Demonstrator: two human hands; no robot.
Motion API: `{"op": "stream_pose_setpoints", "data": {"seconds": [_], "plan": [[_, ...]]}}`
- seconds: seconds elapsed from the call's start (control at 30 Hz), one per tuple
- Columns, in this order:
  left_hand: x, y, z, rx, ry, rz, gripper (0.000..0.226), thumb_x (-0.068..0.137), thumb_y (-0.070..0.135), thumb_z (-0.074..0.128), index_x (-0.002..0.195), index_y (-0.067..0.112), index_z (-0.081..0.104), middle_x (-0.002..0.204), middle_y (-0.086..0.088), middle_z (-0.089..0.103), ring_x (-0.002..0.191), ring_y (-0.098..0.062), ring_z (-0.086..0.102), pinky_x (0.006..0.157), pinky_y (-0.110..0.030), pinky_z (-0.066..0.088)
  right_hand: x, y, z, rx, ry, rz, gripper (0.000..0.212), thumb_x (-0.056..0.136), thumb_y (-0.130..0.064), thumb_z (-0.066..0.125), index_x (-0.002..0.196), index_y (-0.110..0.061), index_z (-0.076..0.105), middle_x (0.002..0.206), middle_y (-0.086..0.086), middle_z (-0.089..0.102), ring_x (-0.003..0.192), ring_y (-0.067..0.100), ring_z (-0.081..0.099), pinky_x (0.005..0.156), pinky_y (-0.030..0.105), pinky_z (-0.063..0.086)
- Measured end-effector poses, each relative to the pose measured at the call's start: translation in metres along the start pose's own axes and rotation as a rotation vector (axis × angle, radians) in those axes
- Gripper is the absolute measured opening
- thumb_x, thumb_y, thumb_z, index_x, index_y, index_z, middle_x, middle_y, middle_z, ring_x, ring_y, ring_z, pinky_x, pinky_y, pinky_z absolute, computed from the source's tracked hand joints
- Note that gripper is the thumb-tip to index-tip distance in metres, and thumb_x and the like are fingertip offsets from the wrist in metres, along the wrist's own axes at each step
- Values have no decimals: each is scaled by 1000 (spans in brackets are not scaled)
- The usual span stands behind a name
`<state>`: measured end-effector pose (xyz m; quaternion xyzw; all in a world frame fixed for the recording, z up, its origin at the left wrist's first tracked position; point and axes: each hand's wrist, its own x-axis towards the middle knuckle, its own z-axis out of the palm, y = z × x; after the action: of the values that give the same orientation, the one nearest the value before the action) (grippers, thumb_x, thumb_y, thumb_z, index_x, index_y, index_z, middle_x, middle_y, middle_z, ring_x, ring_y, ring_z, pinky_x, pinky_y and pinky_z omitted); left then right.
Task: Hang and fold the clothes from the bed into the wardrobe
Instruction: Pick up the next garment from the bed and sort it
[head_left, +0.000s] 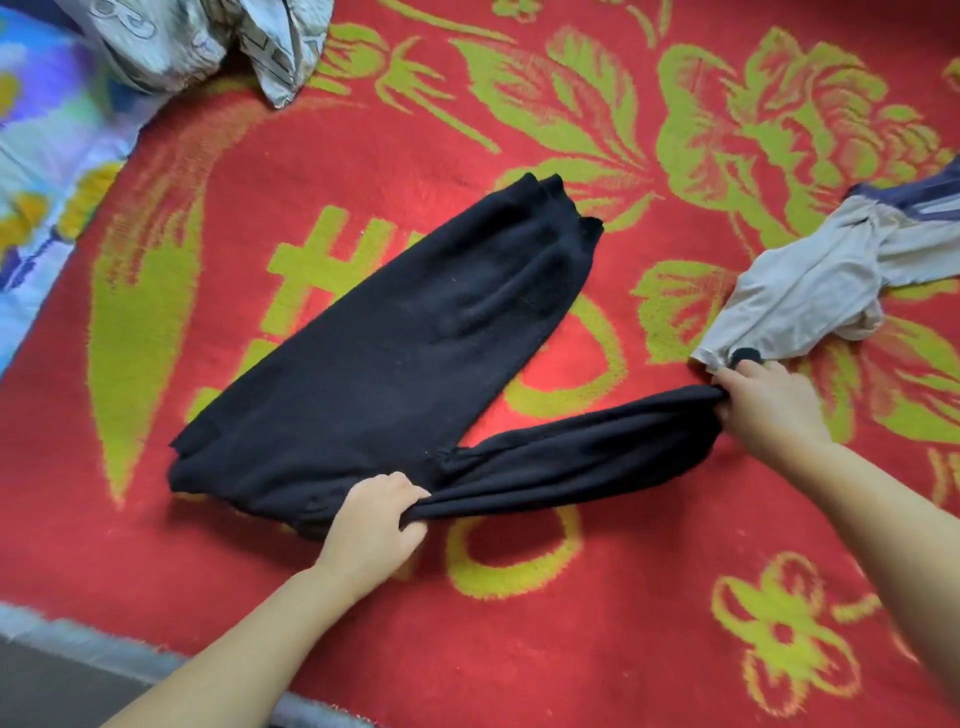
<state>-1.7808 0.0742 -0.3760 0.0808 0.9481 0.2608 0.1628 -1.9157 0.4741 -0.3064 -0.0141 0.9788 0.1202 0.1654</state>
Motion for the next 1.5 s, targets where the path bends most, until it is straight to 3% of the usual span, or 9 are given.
{"op": "stream_pose_setpoints", "data": {"seconds": [0.27,0.4,0.57,0.73,0.97,1.1,1.23,1.37,1.5], "plan": [[1,-24,-44,-722,-51,-540,22,71,27,47,67,5,45,60,-2,39,57,-12,35,58,-31,28,132,-115,-161,-337,-51,-127,20,85,-19,43,91,-13,61,82,7,56,86,29,52,106,52,26],[17,-33,-36,-895,83,-810,30,84,7,46,63,20,29,66,-1,28,64,-17,27,60,-33,20,176,-196,-141,-255,-85,-104,55,92,-15,43,145,-21,31,150,11,32,137,41,29,110,68,5],[19,-36,-38,-857,-15,-837,21,78,15,47,69,21,29,67,-1,27,63,-18,25,61,-36,20,105,-270,-76,171,75,-297,57,102,-36,27,154,-25,6,162,2,-1,147,35,-3,114,61,1],[13,-36,-50,-703,-197,-674,7,87,14,51,80,15,48,64,5,45,55,-11,40,55,-26,32,61,-265,-19,190,-271,-374,65,99,-55,21,152,-31,-9,159,0,-20,147,29,-13,118,55,1],[16,-92,-96,-280,118,-353,37,90,18,58,127,18,51,116,3,55,111,-16,52,90,-33,47,-34,-294,-40,444,-33,-564,75,92,-50,37,154,-22,7,161,11,4,148,33,5,117,56,9],[39,-132,-111,42,-41,-429,74,89,28,61,150,15,22,147,-10,32,135,-31,31,109,-44,30,-119,-341,5,216,-98,-701,101,59,-35,74,149,-20,30,151,24,30,141,40,27,109,68,18],[47,-151,-121,-144,-219,-535,75,86,31,68,147,17,27,142,-7,46,128,-28,44,99,-35,38,-114,-367,27,155,-117,-595,102,53,-18,82,145,-24,38,150,23,35,142,37,26,112,66,4],[44,-147,-135,-238,-258,-519,46,84,28,71,124,12,53,121,-6,62,104,-21,57,81,-27,39,-97,-374,14,274,-47,-576,49,62,-13,77,109,-22,65,127,13,62,127,35,51,109,63,15],[27,-115,-151,-568,-433,-607,25,87,19,68,111,16,62,108,-2,70,91,-15,67,78,-27,52,-112,-336,12,386,-55,-707,50,41,1,79,86,-18,70,108,9,71,112,33,63,97,59,35]]}}
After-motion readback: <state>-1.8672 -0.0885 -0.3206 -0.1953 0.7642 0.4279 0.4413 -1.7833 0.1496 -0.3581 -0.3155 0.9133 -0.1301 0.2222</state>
